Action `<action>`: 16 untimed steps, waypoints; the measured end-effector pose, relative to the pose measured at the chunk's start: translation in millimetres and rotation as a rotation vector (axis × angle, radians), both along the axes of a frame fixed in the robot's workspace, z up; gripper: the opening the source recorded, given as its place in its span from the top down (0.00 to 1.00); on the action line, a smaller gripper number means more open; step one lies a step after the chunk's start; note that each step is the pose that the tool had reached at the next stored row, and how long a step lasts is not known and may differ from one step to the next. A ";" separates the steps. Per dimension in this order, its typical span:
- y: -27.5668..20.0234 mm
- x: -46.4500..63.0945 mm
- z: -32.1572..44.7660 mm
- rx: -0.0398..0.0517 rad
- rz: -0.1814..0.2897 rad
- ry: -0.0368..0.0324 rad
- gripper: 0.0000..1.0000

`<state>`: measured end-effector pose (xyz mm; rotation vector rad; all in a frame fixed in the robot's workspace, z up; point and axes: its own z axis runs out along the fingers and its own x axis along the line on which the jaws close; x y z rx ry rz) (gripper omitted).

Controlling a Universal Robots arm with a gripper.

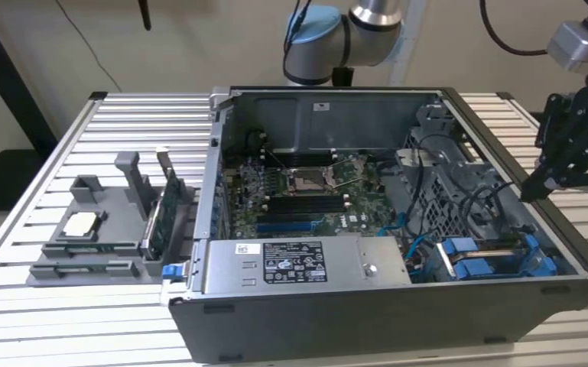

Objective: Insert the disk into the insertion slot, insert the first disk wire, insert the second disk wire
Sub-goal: 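Insert the second disk wire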

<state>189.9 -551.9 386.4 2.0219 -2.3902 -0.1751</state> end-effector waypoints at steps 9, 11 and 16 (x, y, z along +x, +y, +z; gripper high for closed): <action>0.0 -26.9 7.0 0.0216 -0.013 0.0000 0.84; 0.0 -32.7 7.7 0.0249 -0.014 0.0000 0.84; 0.0 -44.4 7.9 0.0258 -0.016 0.0000 0.84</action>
